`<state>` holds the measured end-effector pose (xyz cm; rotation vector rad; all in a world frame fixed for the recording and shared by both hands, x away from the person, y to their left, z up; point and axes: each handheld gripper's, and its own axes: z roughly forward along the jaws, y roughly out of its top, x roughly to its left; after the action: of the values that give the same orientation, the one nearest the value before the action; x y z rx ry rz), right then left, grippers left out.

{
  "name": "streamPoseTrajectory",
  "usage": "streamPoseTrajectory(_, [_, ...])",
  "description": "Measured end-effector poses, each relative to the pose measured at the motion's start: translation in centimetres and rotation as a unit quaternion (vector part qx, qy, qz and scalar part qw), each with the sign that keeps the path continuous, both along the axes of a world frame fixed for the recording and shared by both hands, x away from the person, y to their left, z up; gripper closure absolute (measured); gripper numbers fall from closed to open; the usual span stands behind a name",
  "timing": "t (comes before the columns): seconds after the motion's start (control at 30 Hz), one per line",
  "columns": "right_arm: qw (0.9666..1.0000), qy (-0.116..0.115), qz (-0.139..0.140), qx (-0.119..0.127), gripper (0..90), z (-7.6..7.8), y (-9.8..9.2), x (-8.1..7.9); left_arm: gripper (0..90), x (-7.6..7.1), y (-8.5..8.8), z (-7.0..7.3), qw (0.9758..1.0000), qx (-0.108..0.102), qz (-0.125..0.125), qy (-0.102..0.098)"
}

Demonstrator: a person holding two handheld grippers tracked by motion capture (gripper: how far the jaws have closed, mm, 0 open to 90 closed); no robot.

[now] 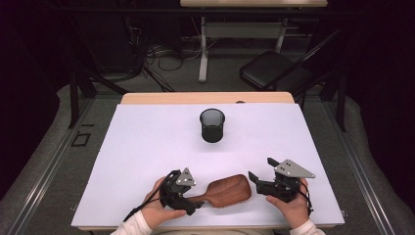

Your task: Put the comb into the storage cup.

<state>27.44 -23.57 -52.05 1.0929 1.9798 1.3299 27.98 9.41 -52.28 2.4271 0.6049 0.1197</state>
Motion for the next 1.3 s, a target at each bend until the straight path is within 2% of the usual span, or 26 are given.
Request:
streamPoseTrajectory(0.17, [1.0000,-0.001,-0.001,0.000,15.7,0.0,0.0,0.0,23.4,0.2,-0.4,-0.2,0.9997,0.021,-0.013,0.009])
streamPoseTrajectory(0.73, [1.0000,0.003,0.001,0.000,15.8,-0.1,0.1,0.1,33.9,0.6,-1.7,-0.7,0.9978,0.058,-0.027,0.016])
streamPoseTrajectory(1.07, [1.0000,0.004,0.001,-0.001,15.8,-0.1,0.0,0.1,38.7,0.6,-2.4,-1.0,0.9971,0.061,-0.038,0.025])
streamPoseTrajectory(1.2, [1.0000,0.003,0.001,0.000,15.8,-0.2,0.1,0.1,39.6,0.6,-2.6,-1.0,0.9968,0.066,-0.039,0.020])
streamPoseTrajectory(1.3, [1.0000,0.004,0.001,0.000,15.8,-0.2,0.1,0.1,43.8,0.7,-2.7,-1.0,0.9963,0.073,-0.043,0.016])
